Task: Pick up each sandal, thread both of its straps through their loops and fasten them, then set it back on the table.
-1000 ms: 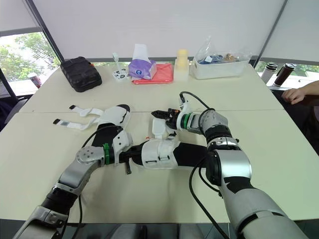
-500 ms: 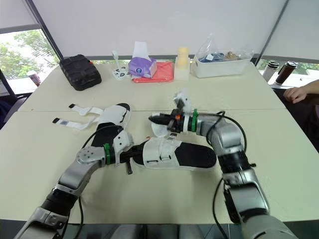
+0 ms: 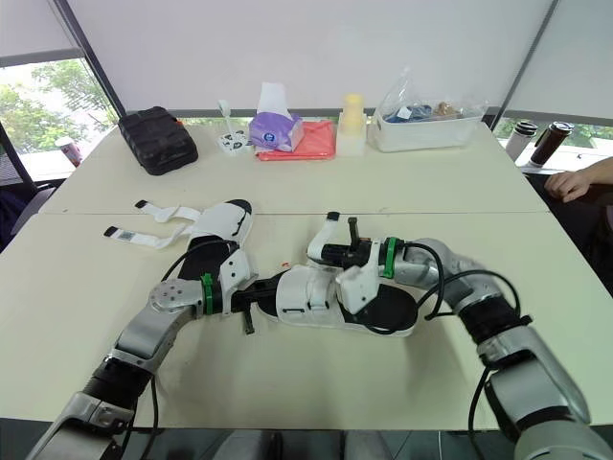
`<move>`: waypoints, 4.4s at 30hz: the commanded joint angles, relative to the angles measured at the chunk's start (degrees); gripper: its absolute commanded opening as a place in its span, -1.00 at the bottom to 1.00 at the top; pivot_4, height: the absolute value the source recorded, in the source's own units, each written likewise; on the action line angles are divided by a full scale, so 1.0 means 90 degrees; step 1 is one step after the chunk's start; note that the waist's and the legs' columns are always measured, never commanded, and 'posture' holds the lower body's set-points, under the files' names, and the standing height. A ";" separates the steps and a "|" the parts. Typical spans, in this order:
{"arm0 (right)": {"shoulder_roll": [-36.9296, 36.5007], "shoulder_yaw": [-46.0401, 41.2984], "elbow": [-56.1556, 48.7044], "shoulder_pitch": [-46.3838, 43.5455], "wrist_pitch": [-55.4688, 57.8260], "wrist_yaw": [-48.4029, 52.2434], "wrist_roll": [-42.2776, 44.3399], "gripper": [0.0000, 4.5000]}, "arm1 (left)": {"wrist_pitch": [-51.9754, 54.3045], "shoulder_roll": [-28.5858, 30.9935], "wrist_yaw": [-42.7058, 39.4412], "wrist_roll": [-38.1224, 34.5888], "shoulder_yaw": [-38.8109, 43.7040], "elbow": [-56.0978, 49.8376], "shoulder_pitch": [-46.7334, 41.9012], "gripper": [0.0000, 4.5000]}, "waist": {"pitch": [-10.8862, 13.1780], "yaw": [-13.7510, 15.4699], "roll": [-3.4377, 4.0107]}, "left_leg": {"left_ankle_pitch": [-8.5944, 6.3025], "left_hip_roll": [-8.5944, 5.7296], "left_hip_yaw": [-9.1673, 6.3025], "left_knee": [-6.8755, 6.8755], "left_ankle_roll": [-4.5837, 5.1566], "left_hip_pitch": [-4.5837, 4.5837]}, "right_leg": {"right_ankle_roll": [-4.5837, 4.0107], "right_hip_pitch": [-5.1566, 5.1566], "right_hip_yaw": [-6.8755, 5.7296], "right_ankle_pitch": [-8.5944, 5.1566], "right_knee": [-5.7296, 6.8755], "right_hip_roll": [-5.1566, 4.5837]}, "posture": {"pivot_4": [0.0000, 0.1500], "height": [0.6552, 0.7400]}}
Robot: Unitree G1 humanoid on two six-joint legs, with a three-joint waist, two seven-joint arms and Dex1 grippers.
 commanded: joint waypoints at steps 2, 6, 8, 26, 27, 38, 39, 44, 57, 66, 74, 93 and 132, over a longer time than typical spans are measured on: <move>-0.0550 -0.0339 -0.0803 -0.0281 -0.2128 -0.1889 -0.2742 -0.98 | 0.0109 0.0078 -0.0116 0.0244 -0.0295 0.0265 0.0219 -1.00 | 0.0001 0.0005 0.0002 | 0.0000 -0.0012 0.0002 0.0000 0.0003 0.0013 | 0.0000 0.0007 0.0000 0.0000 0.0003 -0.0005 | 1.00 1.00; -0.0688 -0.0352 -0.1201 -0.0535 -0.2232 -0.3991 -0.4676 -0.98 | 0.0156 0.0055 -0.0180 0.0203 -0.0337 0.0258 0.0207 -1.00 | 0.0000 -0.0002 0.0002 | 0.0003 -0.0025 0.0001 -0.0008 -0.0002 0.0022 | 0.0001 0.0005 0.0000 -0.0003 0.0006 0.0009 | 1.00 1.00; -0.0826 -0.0150 -0.1029 -0.0671 -0.2274 -0.4528 -0.5181 -0.98 | 0.0180 0.0020 -0.0193 0.0183 -0.0337 0.0291 0.0153 -1.00 | 0.0001 -0.0002 0.0002 | 0.0024 -0.0024 0.0002 -0.0013 -0.0040 0.0020 | -0.0003 -0.0002 0.0001 -0.0005 0.0010 0.0010 | 1.00 1.00; -0.1552 0.1763 -0.0196 -0.2430 -0.0236 -0.8500 -0.8058 -0.98 | 0.0520 -0.0132 -0.0187 -0.0028 -0.0229 0.0195 0.0119 -1.00 | 0.0001 -0.0003 0.0002 | 0.0024 -0.0027 0.0005 -0.0013 -0.0039 0.0020 | -0.0006 0.0003 0.0002 -0.0007 0.0009 0.0005 | 1.00 1.00; -0.1575 0.1791 -0.0145 -0.2553 -0.0131 -0.8747 -0.8106 -0.98 | 0.0532 -0.0133 -0.0187 -0.0032 -0.0229 0.0190 0.0120 -1.00 | 0.0001 -0.0004 0.0002 | 0.0024 -0.0027 0.0006 -0.0013 -0.0039 0.0018 | -0.0006 0.0002 0.0003 -0.0007 0.0009 0.0005 | 1.00 1.00; -0.1653 0.2183 0.0187 -0.2805 -0.0292 -0.8698 -0.7705 -0.34 | 0.0696 -0.0188 -0.0174 -0.0116 -0.0193 0.0106 0.0142 -1.00 | 0.0001 -0.0021 0.0002 | 0.0026 -0.0026 0.0008 -0.0014 -0.0042 0.0004 | -0.0006 -0.0013 0.0003 -0.0006 0.0009 0.0007 | 1.00 1.00; -0.1639 0.2142 0.0316 -0.2766 -0.0475 -0.8540 -0.7419 -0.11 | 0.0706 -0.0191 -0.0174 -0.0116 -0.0187 0.0101 0.0146 -1.00 | 0.0001 -0.0024 0.0002 | 0.0026 -0.0026 0.0008 -0.0014 -0.0042 0.0004 | -0.0006 -0.0013 0.0003 -0.0006 0.0010 0.0007 | 1.00 1.00; -0.1675 0.1881 0.0584 -0.2478 -0.1459 -0.7644 -0.5899 0.58 | 0.0745 -0.0194 -0.0152 -0.0125 -0.0141 0.0085 0.0192 -1.00 | 0.0001 -0.0078 0.0001 | 0.0008 -0.0022 0.0006 -0.0015 -0.0010 0.0023 | -0.0006 0.0010 0.0002 -0.0006 0.0006 0.0007 | 1.00 1.00; -0.2308 0.1057 0.0463 -0.1412 -0.1899 -0.4983 -0.1965 0.58 | 0.0691 -0.0206 -0.0169 -0.0091 -0.0136 0.0154 0.0185 -1.00 | 0.0001 -0.0141 0.0001 | 0.0004 -0.0020 0.0003 -0.0004 -0.0001 0.0038 | -0.0004 0.0035 0.0002 -0.0006 0.0007 0.0002 | 1.00 1.00; -0.3697 -0.0737 -0.4760 0.1110 0.6221 -0.0401 0.9698 0.58 | 0.0603 -0.0221 -0.0185 -0.0051 -0.0155 0.0197 0.0183 -1.00 | 0.0001 -0.0088 0.0003 | -0.0011 0.0004 -0.0014 0.0004 0.0028 0.0035 | -0.0004 0.0056 -0.0006 -0.0006 -0.0008 -0.0015 | 1.00 1.00; -0.3496 -0.1578 -0.6665 0.2809 0.8219 -0.0979 1.1096 0.58 | 0.0460 -0.0246 -0.0293 -0.0032 -0.0206 0.0432 0.0017 -1.00 | -0.0004 0.0041 -0.0009 | -0.0019 0.0028 -0.0016 0.0001 0.0041 0.0025 | -0.0005 0.0051 -0.0011 -0.0006 -0.0030 -0.0011 | 1.00 1.00; -0.0372 -0.0920 -0.5507 0.1811 0.9582 -0.1644 0.7421 0.58 | 0.0405 -0.0214 -0.0263 -0.0024 -0.0172 0.0438 0.0018 -1.00 | -0.0006 0.0039 -0.0017 | -0.0018 0.0003 -0.0012 0.0003 0.0039 0.0026 | -0.0003 0.0037 -0.0016 -0.0006 -0.0011 -0.0003 | 1.00 1.00; 0.0107 -0.2429 -0.4442 0.1281 1.2466 -0.4050 1.1623 -0.70 | 0.0343 -0.0296 -0.0112 0.0017 -0.0233 0.0434 0.0110 -1.00 | -0.0007 0.0027 -0.0015 | -0.0019 0.0001 -0.0014 0.0000 0.0041 0.0024 | 0.0000 0.0038 -0.0019 -0.0007 -0.0011 -0.0005 | 1.00 1.00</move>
